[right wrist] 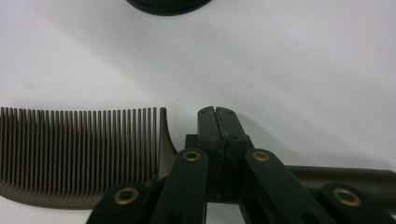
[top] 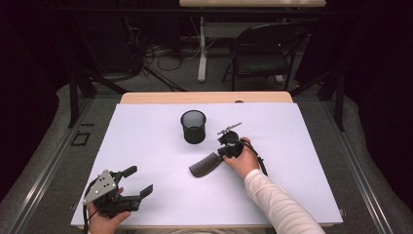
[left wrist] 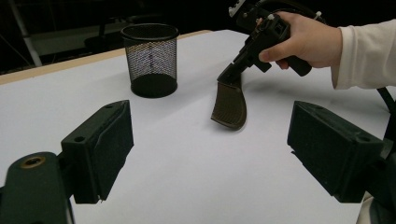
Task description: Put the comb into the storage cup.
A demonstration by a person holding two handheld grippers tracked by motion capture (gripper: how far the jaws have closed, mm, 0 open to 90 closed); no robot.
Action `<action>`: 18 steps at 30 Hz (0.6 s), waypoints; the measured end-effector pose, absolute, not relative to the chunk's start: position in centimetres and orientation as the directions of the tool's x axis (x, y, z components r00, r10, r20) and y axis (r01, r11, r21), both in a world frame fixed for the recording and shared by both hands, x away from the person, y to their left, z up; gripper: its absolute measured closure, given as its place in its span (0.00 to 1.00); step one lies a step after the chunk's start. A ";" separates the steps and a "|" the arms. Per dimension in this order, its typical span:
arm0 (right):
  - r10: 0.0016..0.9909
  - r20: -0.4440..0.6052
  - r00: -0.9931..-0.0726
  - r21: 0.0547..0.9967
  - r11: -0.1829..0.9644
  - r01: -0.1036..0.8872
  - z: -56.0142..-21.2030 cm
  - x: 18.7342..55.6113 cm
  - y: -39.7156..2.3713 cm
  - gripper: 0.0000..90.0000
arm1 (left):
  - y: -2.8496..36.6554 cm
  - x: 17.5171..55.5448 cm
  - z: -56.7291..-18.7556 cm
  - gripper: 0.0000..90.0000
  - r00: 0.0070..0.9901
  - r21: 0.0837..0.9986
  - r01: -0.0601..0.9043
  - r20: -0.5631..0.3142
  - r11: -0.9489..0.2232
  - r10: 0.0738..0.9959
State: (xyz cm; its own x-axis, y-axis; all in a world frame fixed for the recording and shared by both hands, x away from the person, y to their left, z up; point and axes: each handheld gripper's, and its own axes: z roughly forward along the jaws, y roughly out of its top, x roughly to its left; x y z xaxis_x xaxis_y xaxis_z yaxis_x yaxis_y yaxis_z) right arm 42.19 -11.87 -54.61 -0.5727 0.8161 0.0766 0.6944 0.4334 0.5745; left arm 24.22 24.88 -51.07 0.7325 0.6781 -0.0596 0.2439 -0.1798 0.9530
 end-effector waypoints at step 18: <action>0.836 0.079 -0.543 0.554 0.416 0.721 -54.4 41.5 -15.0 1.00 | 24.8 24.2 -51.1 0.16 0.731 0.952 0.247 -0.061 -0.180 0.680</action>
State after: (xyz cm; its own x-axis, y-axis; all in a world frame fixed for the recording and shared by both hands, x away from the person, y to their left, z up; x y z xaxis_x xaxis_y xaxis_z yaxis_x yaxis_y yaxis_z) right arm 41.48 -14.96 -54.41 -0.5432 0.8358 0.0795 0.7209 0.4158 0.5545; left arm 24.24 24.85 -51.10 0.7310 0.6796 -0.0606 0.2466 -0.1804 0.9522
